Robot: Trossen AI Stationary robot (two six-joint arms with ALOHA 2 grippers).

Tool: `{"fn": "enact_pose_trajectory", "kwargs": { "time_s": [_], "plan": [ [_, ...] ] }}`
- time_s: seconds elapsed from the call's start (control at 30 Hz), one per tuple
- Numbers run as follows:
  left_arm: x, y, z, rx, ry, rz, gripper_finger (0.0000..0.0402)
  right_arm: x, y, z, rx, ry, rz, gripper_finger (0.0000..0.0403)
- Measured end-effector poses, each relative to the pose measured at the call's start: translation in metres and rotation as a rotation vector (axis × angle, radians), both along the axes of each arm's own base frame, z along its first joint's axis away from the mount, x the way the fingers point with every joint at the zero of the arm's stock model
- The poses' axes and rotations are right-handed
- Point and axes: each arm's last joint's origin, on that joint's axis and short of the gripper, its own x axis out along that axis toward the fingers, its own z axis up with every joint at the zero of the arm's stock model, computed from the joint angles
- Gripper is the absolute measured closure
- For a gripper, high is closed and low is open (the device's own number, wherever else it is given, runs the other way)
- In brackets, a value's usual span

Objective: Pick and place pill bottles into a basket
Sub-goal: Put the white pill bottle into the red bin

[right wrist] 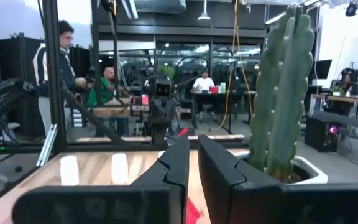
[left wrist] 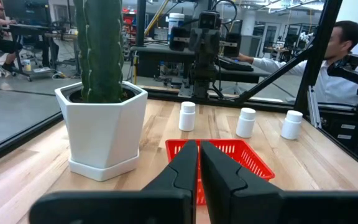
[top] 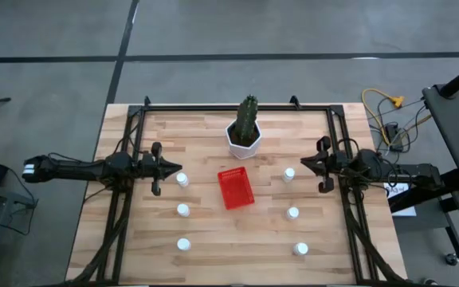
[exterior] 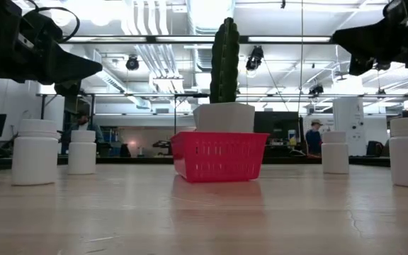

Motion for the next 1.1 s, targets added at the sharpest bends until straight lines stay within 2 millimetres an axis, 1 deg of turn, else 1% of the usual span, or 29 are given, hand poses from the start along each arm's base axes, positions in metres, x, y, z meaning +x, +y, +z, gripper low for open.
{"fn": "enact_pose_trajectory", "kwargs": {
  "time_s": [0.43,0.73,0.97,1.1],
  "plan": [
    [0.000,0.000,0.000,0.000,0.000,0.000,0.0401,-0.002,0.000,0.009,-0.025,-0.090,-0.006,0.0376],
    [0.000,0.000,0.000,0.000,0.000,0.000,0.0401,-0.006,0.000,0.017,-0.039,-0.185,-0.012,0.0376],
    [0.000,0.000,0.000,0.000,0.000,0.000,0.0401,-0.009,-0.002,0.024,-0.058,-0.252,-0.103,0.0376],
    [0.000,0.000,0.000,0.000,0.000,-0.001,0.0401,-0.013,-0.002,0.037,-0.077,-0.288,-0.117,0.0376]
  ]
}}
